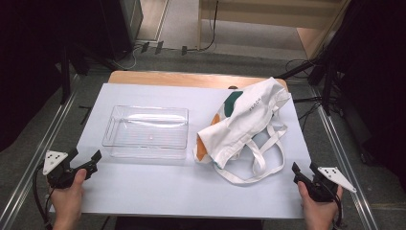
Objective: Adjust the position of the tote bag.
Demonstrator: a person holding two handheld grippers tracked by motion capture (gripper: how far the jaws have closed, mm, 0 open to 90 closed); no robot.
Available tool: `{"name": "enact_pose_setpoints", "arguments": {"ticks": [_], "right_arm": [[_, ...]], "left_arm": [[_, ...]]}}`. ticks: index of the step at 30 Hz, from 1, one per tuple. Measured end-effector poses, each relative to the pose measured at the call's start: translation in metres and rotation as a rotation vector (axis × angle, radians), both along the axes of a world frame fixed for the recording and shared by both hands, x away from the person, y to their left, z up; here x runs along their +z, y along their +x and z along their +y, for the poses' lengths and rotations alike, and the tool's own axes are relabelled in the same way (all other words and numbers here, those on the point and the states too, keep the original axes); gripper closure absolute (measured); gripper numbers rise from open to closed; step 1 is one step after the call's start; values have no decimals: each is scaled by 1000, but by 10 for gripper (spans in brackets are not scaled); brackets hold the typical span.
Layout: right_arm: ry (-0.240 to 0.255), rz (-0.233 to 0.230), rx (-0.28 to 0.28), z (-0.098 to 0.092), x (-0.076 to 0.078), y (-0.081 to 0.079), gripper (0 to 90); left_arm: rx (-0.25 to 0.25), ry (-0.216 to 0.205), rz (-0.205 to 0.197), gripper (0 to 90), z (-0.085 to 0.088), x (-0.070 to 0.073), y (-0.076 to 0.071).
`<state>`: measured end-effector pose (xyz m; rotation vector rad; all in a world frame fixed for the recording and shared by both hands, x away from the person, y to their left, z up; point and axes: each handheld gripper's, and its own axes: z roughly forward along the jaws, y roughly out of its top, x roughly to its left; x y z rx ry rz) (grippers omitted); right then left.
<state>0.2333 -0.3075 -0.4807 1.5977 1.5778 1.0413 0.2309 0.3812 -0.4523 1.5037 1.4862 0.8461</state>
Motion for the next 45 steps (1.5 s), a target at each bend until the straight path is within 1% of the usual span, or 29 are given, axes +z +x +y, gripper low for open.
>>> {"name": "enact_pose_setpoints", "arguments": {"ticks": [2, 3, 4, 7, 8, 9, 10, 11, 12, 13, 14, 18, 19, 20, 21, 22, 24, 25, 26, 29, 32, 35, 36, 37, 40, 41, 43, 44, 45], "right_arm": [[23, -2, 7, 0, 2, 0, 359], [23, -2, 7, 0, 2, 0, 359], [56, -12, 12, -1, 7, 1, 367], [44, -18, 7, 2, 12, 2, 374], [38, -30, 22, 4, 16, 6, 380], [38, -30, 22, 4, 16, 6, 380], [40, -40, 57, 8, 19, 11, 371], [40, -40, 57, 8, 19, 11, 371], [39, -45, 75, 11, 22, 17, 369], [39, -45, 75, 11, 22, 17, 369], [39, -45, 76, 11, 23, 19, 369], [47, -47, 103, 13, 32, 33, 376], [47, -47, 103, 13, 32, 33, 376], [47, -50, 115, 15, 34, 39, 386], [47, -50, 115, 15, 34, 39, 386], [47, -38, 129, 18, 34, 45, 394], [47, -27, 139, 21, 34, 50, 409], [44, -14, 143, 23, 33, 54, 409], [42, -8, 143, 25, 32, 57, 412], [33, 11, 147, 29, 30, 64, 419], [42, 21, 194, 35, 27, 74, 449], [1, 43, 180, 42, 22, 89, 491], [1, 43, 180, 42, 22, 89, 491], [-8, 63, 177, 43, 20, 97, 500], [-21, 70, 159, 42, 19, 103, 495], [-18, 62, 120, 38, 18, 109, 464], [-16, 55, 113, 36, 18, 111, 442], [-5, 59, 103, 33, 18, 114, 394], [5, 66, 112, 31, 18, 118, 344]], "left_arm": [[3, 6, -3, 162, -1, 0, 0], [4, 21, -8, 162, -2, 1, -2], [-2, 22, -12, 163, -4, 2, -4], [-19, 28, -18, 163, -8, 3, -9], [-20, 45, -21, 163, -12, 4, -12], [-20, 45, -21, 164, -12, 4, -12], [-16, 28, -30, 166, -15, 6, -15], [-16, 28, -30, 166, -15, 6, -15], [-18, 26, -40, 168, -22, 9, -18], [-18, 26, -40, 172, -22, 9, -18], [-26, 28, -47, 172, -28, 11, -19], [-95, 56, -50, 194, -54, 17, -22], [-118, 61, -48, 194, -61, 18, -21], [-151, 66, -49, 193, -73, 18, -19], [-151, 66, -49, 193, -73, 18, -19], [-170, 75, -41, 194, -83, 17, -16], [-179, 74, -39, 196, -89, 17, -15], [-206, 82, -44, 199, -100, 19, -14], [-206, 82, -44, 199, -100, 19, -14], [-240, 84, -50, 204, -118, 21, -13], [-281, 82, -54, 205, -135, 24, -12], [-310, 84, -60, 211, -152, 26, -10], [-318, 85, -62, 211, -157, 26, -10], [-336, 81, -64, 215, -166, 28, -8], [-351, 70, -68, 220, -174, 29, -6], [-366, 60, -68, 223, -182, 31, -4], [-378, 63, -70, 224, -187, 32, -3], [-384, 60, -71, 226, -191, 33, -3], [-395, 56, -72, 228, -195, 33, -3]]}}
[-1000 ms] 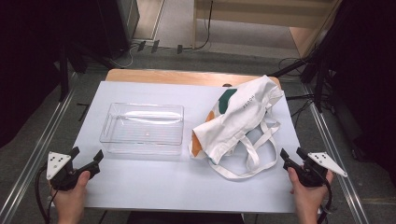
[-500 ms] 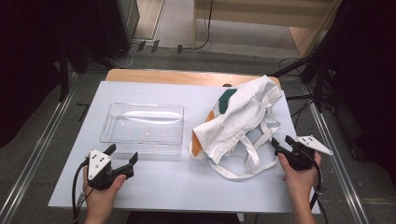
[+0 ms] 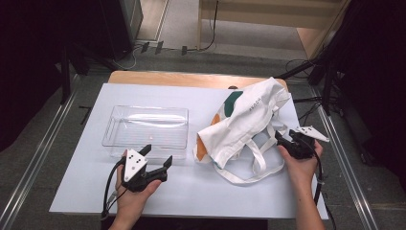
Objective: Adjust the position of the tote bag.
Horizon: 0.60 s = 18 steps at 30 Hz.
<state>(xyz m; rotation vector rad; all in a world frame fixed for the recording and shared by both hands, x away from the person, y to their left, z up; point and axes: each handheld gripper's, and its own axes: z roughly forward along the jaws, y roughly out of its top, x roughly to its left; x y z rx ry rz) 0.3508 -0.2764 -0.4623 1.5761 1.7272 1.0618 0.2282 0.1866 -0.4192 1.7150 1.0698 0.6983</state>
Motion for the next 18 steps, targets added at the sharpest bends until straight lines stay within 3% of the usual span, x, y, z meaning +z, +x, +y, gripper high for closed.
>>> {"name": "enact_pose_setpoints", "arguments": {"ticks": [3, 4, 8, 11, 15, 18], "right_arm": [[-3, 37, 40, 0, 0, 12, 201], [-37, 47, 59, 2, 1, 19, 151], [-37, 63, 101, 2, 1, 30, 140], [-26, 99, 140, 1, -2, 45, 108], [-28, 108, 129, 0, -7, 52, 132], [-67, 140, 141, 3, -16, 57, 160]], "left_arm": [[-22, 0, -6, 230, -10, 1, 0], [-37, -2, -4, 231, -15, 2, 0], [-61, 1, -1, 233, -24, 2, 0], [-80, 3, -3, 233, -33, 4, 3], [-86, -17, -2, 234, -38, 6, 6], [-117, -13, 1, 232, -50, 5, 8]]}}
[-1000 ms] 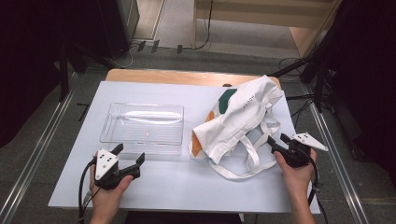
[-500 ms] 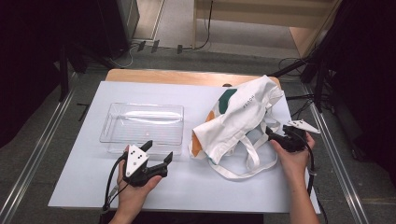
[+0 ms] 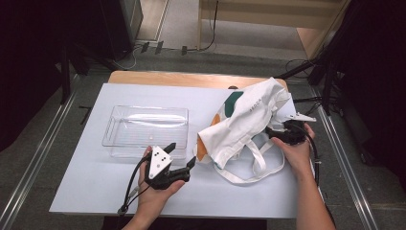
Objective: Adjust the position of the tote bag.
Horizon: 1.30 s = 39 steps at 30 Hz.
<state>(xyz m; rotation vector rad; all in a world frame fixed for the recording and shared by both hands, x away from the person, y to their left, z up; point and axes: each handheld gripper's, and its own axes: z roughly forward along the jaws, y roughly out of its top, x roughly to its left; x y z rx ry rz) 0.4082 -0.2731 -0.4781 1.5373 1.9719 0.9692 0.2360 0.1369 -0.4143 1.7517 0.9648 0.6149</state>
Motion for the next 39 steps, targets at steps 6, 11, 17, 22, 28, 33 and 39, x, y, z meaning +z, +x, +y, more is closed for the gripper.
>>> {"name": "enact_pose_setpoints", "arguments": {"ticks": [6, 11, 17, 22, 28, 33, 39], "right_arm": [[-33, 25, 13, 6, -5, 0, 517], [-62, 31, 36, 15, -6, -3, 708], [-40, -10, 32, 20, -4, -14, 846], [20, -48, 5, 15, -2, -36, 900], [13, -100, 5, 5, -2, -72, 900], [34, -116, 6, 5, 1, -89, 900], [16, -171, 67, 10, 18, -125, 900]], "left_arm": [[-53, -2, -9, 292, -18, -1, 1], [-39, -12, -1, 298, -27, -3, 6], [-38, 14, 18, 309, -43, -5, 13], [-46, 12, 58, 392, -48, -4, 23], [-21, 18, 67, 549, -51, -2, 31], [-24, -17, 86, 654, -50, -2, 36], [-31, -46, 100, 789, -47, 1, 39]]}}
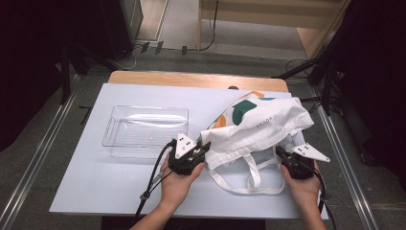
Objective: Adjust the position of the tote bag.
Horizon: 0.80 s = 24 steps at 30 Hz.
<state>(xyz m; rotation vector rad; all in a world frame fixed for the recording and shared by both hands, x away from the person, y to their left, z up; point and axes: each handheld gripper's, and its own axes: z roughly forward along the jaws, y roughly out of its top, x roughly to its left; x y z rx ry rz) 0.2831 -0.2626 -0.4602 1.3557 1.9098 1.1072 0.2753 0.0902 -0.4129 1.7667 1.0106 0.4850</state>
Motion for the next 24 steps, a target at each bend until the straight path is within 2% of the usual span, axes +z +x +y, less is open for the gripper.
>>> {"name": "enact_pose_setpoints", "arguments": {"ticks": [3, 4, 6, 8, 9, 10, 11, 12, 13, 14, 15, 17, 18, 19, 20, 21, 22, 24], "right_arm": [[7, -19, 19, 3, 6, -13, 900], [-14, -30, 47, 7, 10, -22, 900], [-33, -29, 56, 8, 11, -25, 900], [-45, -36, 123, 6, 12, -30, 662], [-60, -82, 120, 0, 17, -36, 459], [-53, -92, 109, -4, 20, -37, 410], [-53, -92, 109, -4, 20, -37, 410], [-32, -102, 84, -10, 25, -39, 384], [26, -126, 26, -28, 34, -40, 372], [26, -126, 26, -28, 34, -40, 372], [63, -142, -38, -41, 42, -34, 357], [103, -154, -95, -50, 47, -23, 331], [103, -154, -95, -50, 47, -23, 331], [138, -149, -134, -58, 49, -8, 245], [152, -136, -148, -60, 49, -1, 180], [152, -136, -148, -60, 49, -1, 180], [190, -118, -195, -70, 45, 22, 145], [241, -104, -208, -76, 40, 36, 143]], "left_arm": [[3, -15, 6, 801, 3, 0, 3], [12, -27, 14, 808, 5, 0, 6], [15, -39, 21, 808, 7, 0, 8], [21, -52, 32, 809, 8, 0, 10], [31, -48, 34, 813, 8, 0, 11], [33, -45, 38, 812, 9, 0, 11], [33, -45, 38, 812, 9, 0, 11], [38, -48, 40, 812, 9, -1, 12], [40, -48, 42, 811, 9, -1, 12], [42, -46, 42, 811, 9, -1, 13], [45, -44, 42, 809, 9, -1, 13], [46, -40, 41, 805, 9, -1, 13], [46, -36, 42, 805, 9, -1, 13], [44, -30, 42, 803, 9, -1, 13], [43, -28, 43, 802, 10, -1, 13], [43, -28, 43, 802, 10, -1, 13], [43, -28, 48, 802, 12, -2, 14], [49, -37, 60, 807, 13, -2, 16]]}}
